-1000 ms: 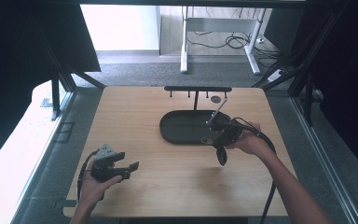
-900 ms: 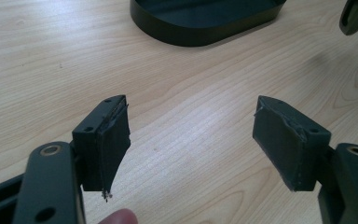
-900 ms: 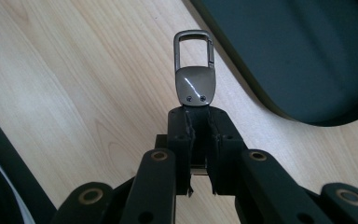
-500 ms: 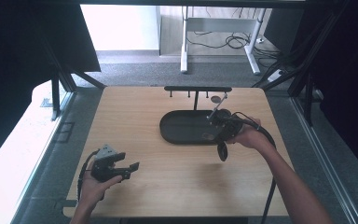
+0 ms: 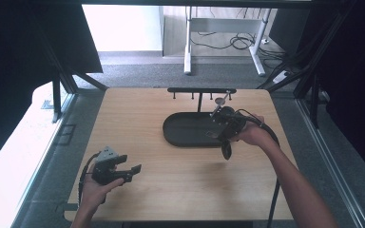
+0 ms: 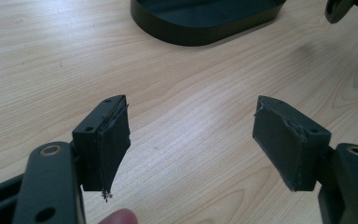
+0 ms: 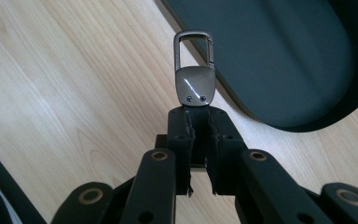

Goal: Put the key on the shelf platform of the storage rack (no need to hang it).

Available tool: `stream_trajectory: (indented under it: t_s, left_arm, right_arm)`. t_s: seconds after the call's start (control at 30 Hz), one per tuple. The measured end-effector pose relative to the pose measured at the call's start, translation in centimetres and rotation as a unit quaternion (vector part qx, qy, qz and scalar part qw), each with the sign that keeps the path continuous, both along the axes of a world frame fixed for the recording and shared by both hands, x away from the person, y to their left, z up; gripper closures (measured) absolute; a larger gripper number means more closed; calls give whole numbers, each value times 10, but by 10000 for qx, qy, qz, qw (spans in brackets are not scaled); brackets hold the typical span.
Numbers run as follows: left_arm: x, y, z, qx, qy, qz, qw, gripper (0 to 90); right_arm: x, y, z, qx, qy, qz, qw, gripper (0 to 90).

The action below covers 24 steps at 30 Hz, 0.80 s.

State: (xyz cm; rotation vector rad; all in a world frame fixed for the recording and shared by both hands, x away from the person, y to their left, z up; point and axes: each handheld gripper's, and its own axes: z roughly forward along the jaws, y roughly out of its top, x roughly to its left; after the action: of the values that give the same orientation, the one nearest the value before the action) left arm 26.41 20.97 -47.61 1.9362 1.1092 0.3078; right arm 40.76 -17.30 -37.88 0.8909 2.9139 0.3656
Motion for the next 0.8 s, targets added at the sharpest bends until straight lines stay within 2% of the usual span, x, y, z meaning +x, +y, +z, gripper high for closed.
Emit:
stream_trajectory:
  t_s: [0.47,0.8]
  left_arm:
    - [0,3,0,-7,5,10,10000,274]
    - [1,6,0,-1,-1,53,10000,274]
  right_arm:
    - [24,5,8,-97,-81,-87,9999,813]
    - [42,1,6,-5,-154,-165,9997,814]
